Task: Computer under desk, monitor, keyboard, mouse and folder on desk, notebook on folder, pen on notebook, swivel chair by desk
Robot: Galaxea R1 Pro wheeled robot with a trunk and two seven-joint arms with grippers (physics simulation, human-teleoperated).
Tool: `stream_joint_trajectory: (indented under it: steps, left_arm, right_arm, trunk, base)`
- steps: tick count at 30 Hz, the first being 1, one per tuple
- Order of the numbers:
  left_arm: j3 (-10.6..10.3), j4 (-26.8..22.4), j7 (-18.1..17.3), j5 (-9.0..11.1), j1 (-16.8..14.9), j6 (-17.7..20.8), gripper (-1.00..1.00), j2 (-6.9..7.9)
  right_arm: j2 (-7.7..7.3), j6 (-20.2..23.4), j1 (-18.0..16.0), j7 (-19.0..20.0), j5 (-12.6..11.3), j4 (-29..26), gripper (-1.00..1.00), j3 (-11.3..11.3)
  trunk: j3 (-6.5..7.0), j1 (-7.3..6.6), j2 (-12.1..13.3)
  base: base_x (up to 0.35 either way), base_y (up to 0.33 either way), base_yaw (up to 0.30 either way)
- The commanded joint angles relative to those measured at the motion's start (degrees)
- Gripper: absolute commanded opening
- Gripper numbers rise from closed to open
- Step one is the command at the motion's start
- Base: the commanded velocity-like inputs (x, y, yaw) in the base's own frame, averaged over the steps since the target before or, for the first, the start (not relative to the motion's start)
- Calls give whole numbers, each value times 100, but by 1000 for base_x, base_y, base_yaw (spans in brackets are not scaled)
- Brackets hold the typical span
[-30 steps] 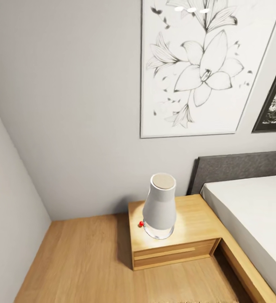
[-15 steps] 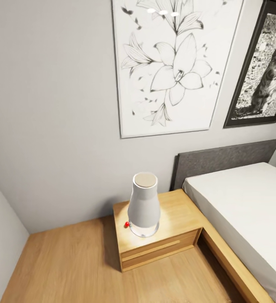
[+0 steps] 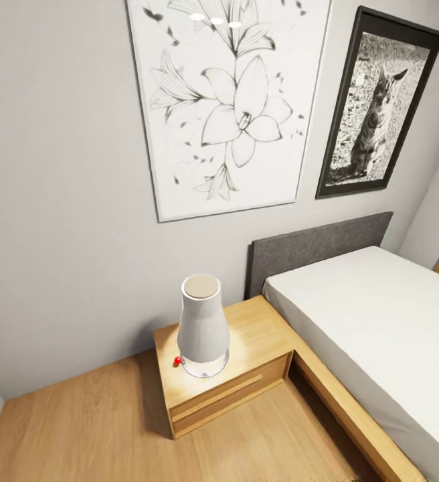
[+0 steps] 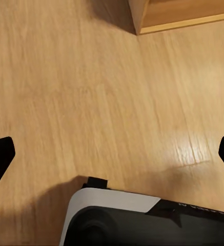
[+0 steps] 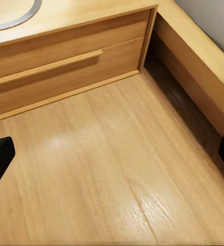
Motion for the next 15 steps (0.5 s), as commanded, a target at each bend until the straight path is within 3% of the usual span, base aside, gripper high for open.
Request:
stream_joint_trajectory:
  steps: [1, 8, 15]
  left_arm:
    - [16, -11, 8, 8, -2, -16, 100, 3]
    - [17, -130, -20, 193, -2, -14, 100, -23]
    - [10, -137, -59, 220, -2, -22, 100, -27]
  right_arm:
    - [3, -19, -6, -19, 37, 13, 100, -15]
    - [3, -20, -12, -19, 40, 20, 100, -15]
    - [3, -16, -11, -19, 41, 21, 100, -15]
  trunk:
    - [-7, 1, -5]
    - [-7, 1, -5]
    - [-7, 1, -5]
  base:
    - [0, 0, -300]
    - [0, 0, -300]
    - [0, 0, -300]
